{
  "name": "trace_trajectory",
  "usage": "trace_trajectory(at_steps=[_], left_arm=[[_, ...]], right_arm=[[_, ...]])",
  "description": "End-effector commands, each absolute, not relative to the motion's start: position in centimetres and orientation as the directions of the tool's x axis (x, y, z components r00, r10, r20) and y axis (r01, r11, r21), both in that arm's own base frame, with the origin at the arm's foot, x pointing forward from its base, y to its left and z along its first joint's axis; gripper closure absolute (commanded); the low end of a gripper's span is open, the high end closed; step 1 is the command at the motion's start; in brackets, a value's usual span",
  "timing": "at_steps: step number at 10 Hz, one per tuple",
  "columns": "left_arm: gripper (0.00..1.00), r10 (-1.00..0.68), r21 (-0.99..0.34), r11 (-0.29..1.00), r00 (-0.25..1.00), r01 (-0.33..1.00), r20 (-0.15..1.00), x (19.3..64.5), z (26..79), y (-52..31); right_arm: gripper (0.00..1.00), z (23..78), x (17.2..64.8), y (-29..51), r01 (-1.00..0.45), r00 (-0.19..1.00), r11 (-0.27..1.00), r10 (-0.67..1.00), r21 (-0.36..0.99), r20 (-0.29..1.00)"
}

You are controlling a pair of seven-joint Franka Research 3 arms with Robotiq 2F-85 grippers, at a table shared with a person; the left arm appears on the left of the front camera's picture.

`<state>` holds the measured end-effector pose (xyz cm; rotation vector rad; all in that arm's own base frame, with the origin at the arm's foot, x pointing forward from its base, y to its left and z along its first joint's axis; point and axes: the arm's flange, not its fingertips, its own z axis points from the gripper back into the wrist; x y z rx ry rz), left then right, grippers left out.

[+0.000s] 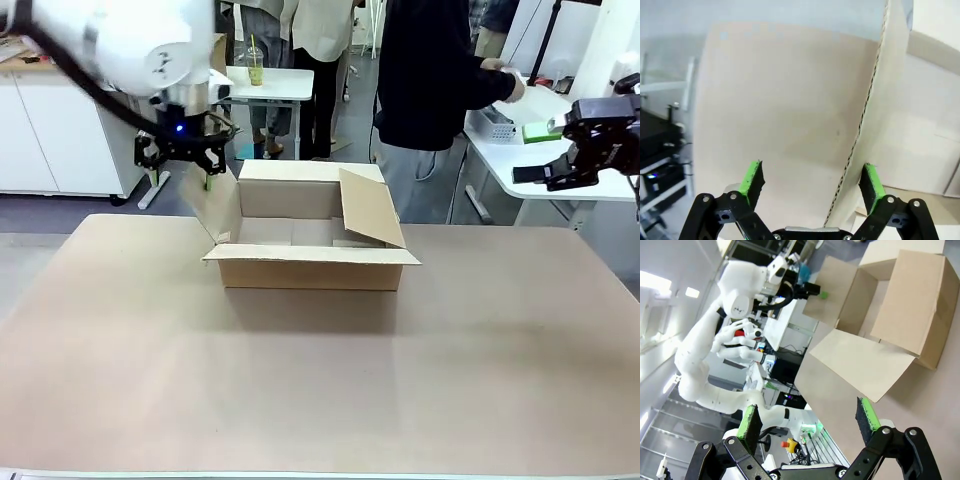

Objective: Pack the gift set into the box.
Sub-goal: Place both hands on the side flaps of the Package Box and spread them outward.

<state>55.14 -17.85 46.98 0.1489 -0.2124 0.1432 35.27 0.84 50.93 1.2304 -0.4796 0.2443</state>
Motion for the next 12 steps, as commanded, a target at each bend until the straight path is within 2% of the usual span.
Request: trace_trajectory(at_steps=[1, 5, 6, 7, 9, 10, 12], left_arm=[[0.00, 0.124, -0.057, 0.992, 0.970, -0.115, 0.211, 52.9, 44.6, -15.3], [0.00, 0.211, -0.402, 0.909, 0.951, -0.105, 0.227, 51.4, 41.7, -9.2], [0.00, 0.205, -0.460, 0.882, 0.961, -0.101, 0.183, 50.9, 41.4, -8.1], [0.00, 0.239, -0.294, 0.941, 0.943, -0.166, 0.231, 52.9, 42.2, -10.9], [0.00, 0.239, -0.294, 0.941, 0.943, -0.166, 0.231, 52.9, 42.2, -10.9], [0.00, 0.239, -0.294, 0.941, 0.943, -0.166, 0.231, 52.9, 42.2, -10.9], [0.00, 0.239, -0.294, 0.941, 0.943, -0.166, 0.231, 52.9, 42.2, -10.9]], right_arm=[[0.00, 50.9, 35.4, 1.0, -0.458, 0.861, 0.307, -0.084, 0.835, 0.502], [0.00, 50.9, 35.4, 1.0, -0.458, 0.861, 0.307, -0.084, 0.835, 0.502], [0.00, 50.9, 35.4, 1.0, -0.458, 0.861, 0.307, -0.084, 0.835, 0.502], [0.00, 50.9, 35.4, 1.0, -0.458, 0.861, 0.307, -0.084, 0.835, 0.502], [0.00, 50.9, 35.3, 0.8, -0.431, 0.875, 0.324, -0.076, 0.842, 0.477], [0.00, 53.6, 34.9, 1.9, -0.453, 0.849, 0.438, -0.053, 0.776, 0.526], [0.00, 57.3, 41.9, 10.0, -0.470, 0.872, 0.553, 0.172, 0.688, 0.458]])
